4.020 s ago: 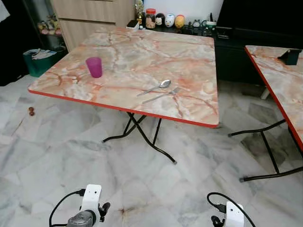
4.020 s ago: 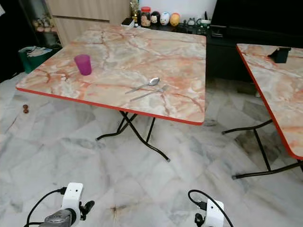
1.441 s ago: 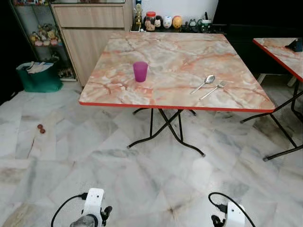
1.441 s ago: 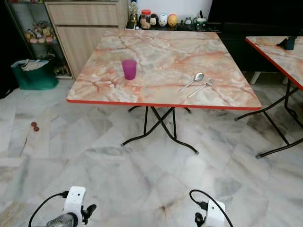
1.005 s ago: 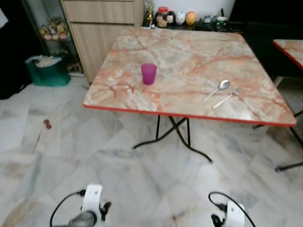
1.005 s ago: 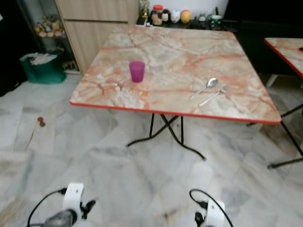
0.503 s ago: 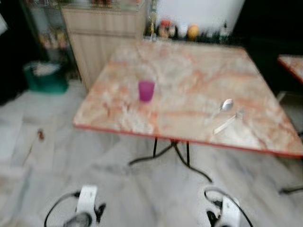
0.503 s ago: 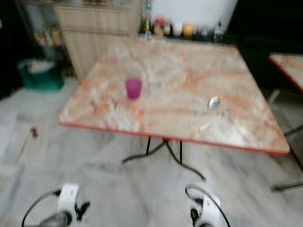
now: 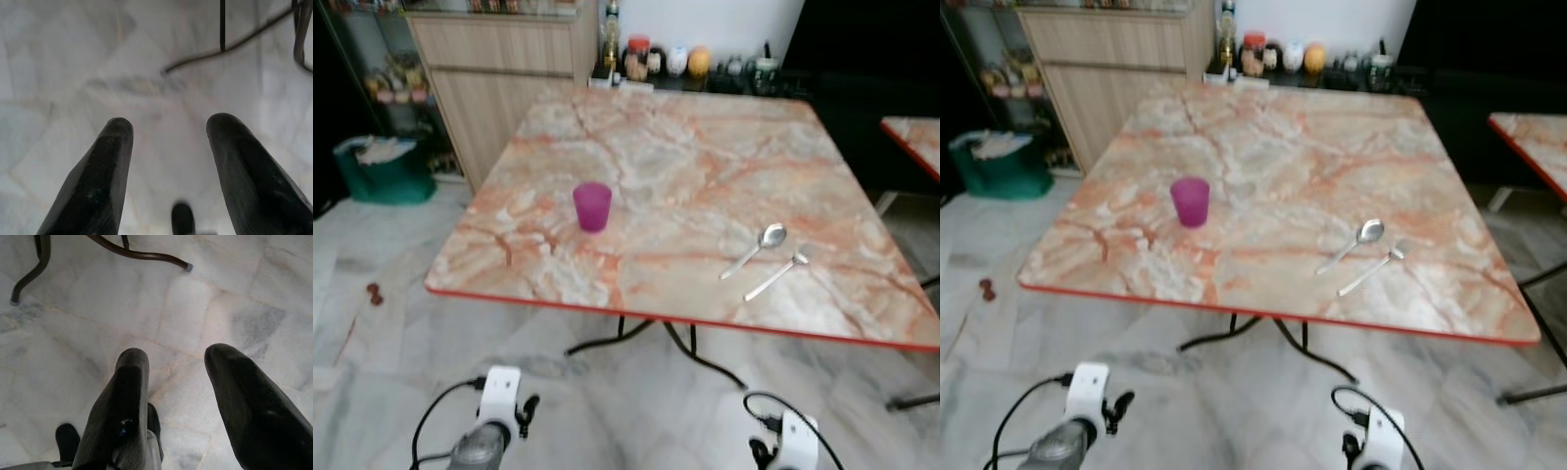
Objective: Setting the table
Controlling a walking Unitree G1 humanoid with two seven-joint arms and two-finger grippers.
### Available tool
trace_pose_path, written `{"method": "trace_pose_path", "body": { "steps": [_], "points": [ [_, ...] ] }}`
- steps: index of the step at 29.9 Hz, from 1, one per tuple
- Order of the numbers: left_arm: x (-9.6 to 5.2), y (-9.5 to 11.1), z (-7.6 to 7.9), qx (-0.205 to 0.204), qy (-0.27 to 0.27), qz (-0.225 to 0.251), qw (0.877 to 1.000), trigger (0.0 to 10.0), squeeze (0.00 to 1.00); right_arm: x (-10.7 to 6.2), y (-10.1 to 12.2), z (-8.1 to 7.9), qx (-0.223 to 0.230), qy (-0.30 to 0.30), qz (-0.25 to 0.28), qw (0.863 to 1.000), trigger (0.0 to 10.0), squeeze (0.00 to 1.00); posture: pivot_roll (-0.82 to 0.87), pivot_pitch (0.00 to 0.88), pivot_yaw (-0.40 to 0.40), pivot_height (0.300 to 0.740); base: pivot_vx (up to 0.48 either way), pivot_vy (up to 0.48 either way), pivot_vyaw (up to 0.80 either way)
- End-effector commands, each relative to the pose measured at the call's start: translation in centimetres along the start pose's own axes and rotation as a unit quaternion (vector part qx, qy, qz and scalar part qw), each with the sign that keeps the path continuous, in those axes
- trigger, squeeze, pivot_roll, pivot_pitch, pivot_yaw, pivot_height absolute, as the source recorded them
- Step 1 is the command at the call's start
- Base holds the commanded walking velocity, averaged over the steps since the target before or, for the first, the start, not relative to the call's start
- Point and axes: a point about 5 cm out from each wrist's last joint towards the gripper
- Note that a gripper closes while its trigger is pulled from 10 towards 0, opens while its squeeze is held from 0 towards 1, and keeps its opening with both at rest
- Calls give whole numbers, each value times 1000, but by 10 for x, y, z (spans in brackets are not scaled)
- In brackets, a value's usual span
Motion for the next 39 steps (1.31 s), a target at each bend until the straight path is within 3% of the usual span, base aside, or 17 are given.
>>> {"method": "trace_pose_path", "body": {
  "steps": [1, 3, 7, 10, 11, 15, 16, 19, 22, 23, 29, 39],
  "points": [
    [-5, 4, -3, 3, -7, 29, 1000, 10000, 0, 0, -2, 4, -5, -3, -4, 1000, 10000, 0, 91, 0, -33, 740, 0, 0, 0],
    [-17, 12, -14, 6, 3, 81, 997, 10000, 0, 0, -2, 4, -8, -2, -4, 1000, 10000, 0, 97, 0, -36, 740, 0, 0, 0],
    [-31, 28, -22, 17, 17, 134, 991, 10000, 0, 0, -2, 5, -10, -2, -5, 1000, 10000, 0, 107, 0, -42, 740, 0, 0, 0],
    [-46, 54, -25, 30, 26, 196, 980, 10000, 0, 0, -1, 5, -13, -1, -5, 1000, 10000, 0, 117, 0, -45, 740, 0, 0, 0],
    [-55, 74, -25, 35, 34, 233, 971, 10000, 0, 0, -1, 6, -15, 0, -5, 1000, 10000, 0, 122, 0, -47, 740, 0, 0, 0],
    [-63, 103, -21, 52, 41, 281, 957, 10000, 0, 0, -1, 6, -17, 1, -5, 1000, 10000, 0, 122, 0, -47, 740, 0, 0, 0],
    [-67, 125, -15, 58, 39, 313, 947, 10000, 0, 0, -1, 6, -18, 2, -5, 1000, 10000, 0, 122, 0, -49, 740, 0, 0, 0],
    [-68, 157, -2, 44, 33, 347, 936, 10000, 0, 0, 0, 6, -19, 2, -5, 1000, 10000, 0, 125, 0, -50, 740, 0, 0, 0],
    [-58, 178, 19, 37, -4, 350, 936, 10000, 0, 0, 0, 5, -19, 2, -5, 1000, 10000, 0, 123, 0, -49, 740, 0, 0, 0],
    [-53, 186, 36, 39, -47, 352, 934, 10000, 0, 0, 0, 5, -20, 3, -5, 1000, 10000, 0, 111, 0, -45, 740, 0, 0, 0],
    [-45, 198, 77, 46, -127, 338, 931, 10000, 0, 0, -1, 4, -2, -4, -5, 1000, 10000, 0, 82, 0, -30, 740, 0, 0, 0],
    [-43, 200, 80, 25, -129, 326, 936, 10000, 0, 0, -3, 5, -20, -18, -19, 999, 10000, 0, 91, 0, -32, 740, 163, 0, -186]
  ]
}}
Point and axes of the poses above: a point about 5 cm out from each wrist's last joint towards the gripper, its own x axis pointing out of the wrist towards the gripper, its own y axis along the axis of the wrist's last joint, z = x × y, and after that the axes turned 9 degrees about -x, right-handed
